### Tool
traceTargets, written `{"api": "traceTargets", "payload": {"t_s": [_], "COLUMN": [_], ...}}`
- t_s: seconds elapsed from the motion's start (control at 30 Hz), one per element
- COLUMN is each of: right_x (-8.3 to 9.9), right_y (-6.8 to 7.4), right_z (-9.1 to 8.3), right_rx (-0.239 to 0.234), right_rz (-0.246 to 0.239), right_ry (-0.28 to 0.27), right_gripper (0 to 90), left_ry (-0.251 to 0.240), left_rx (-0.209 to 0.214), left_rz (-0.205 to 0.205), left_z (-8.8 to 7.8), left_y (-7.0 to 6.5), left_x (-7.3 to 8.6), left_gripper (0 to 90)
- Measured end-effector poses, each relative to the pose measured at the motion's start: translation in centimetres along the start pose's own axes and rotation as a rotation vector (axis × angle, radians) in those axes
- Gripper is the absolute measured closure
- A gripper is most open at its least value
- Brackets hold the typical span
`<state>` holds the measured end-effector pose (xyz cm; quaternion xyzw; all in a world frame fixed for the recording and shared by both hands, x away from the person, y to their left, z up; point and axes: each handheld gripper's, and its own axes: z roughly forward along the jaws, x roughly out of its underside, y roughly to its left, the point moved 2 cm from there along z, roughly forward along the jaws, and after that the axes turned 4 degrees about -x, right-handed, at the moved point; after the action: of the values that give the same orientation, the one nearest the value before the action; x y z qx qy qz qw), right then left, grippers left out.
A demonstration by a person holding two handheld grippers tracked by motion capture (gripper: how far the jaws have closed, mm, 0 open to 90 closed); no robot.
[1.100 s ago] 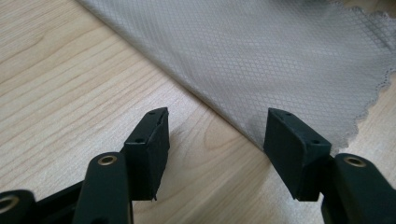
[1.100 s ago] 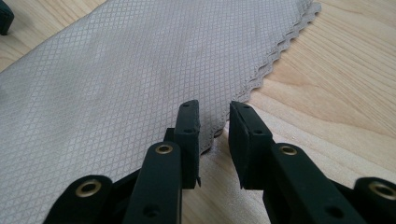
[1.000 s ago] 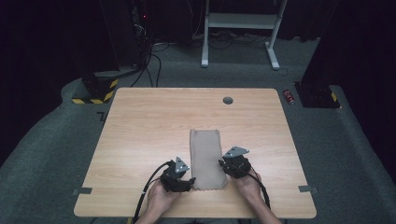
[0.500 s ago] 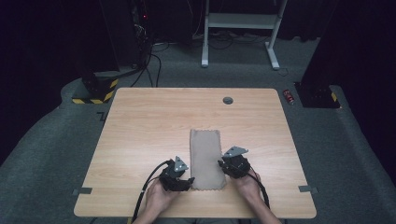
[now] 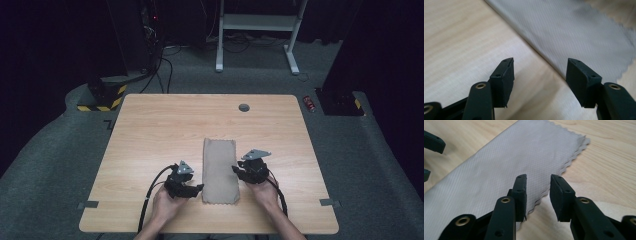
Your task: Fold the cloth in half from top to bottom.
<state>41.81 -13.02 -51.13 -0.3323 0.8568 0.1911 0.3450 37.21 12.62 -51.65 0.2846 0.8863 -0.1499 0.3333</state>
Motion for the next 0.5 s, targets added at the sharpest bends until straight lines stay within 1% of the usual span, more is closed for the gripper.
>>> {"api": "traceTargets", "payload": {"t_s": [0.07,0.23,0.33,0.4,0.47,0.5], "right_x": [-0.4,-1.3,-1.8,-2.0,-2.2,-2.3], "right_y": [-0.4,-1.0,-1.4,-1.6,-1.9,-2.1], "right_z": [0.2,0.8,1.0,1.2,1.3,1.4], "right_rx": [0.0,0.005,0.007,0.006,-0.008,-0.015], "right_rz": [0.031,0.049,0.056,0.07,0.085,0.092], "right_ry": [-0.004,-0.008,-0.015,-0.018,-0.019,-0.019], "right_gripper": [67.5,68.5,68.9,68.8,67.2,66.5], "left_ry": [-0.012,-0.018,-0.028,-0.02,-0.036,-0.029], "left_rx": [-0.014,-0.027,-0.025,-0.034,-0.037,-0.038], "left_rz": [-0.01,-0.057,-0.084,-0.09,-0.102,-0.108], "left_z": [0.2,1.3,2.0,2.5,2.8,3.0], "left_y": [0.7,2.2,2.9,3.5,3.9,4.1], "left_x": [-0.8,-2.3,-2.9,-3.4,-3.8,-4.0], "left_gripper": [39.8,39.9,40.1,39.9,40.5,40.5]}}
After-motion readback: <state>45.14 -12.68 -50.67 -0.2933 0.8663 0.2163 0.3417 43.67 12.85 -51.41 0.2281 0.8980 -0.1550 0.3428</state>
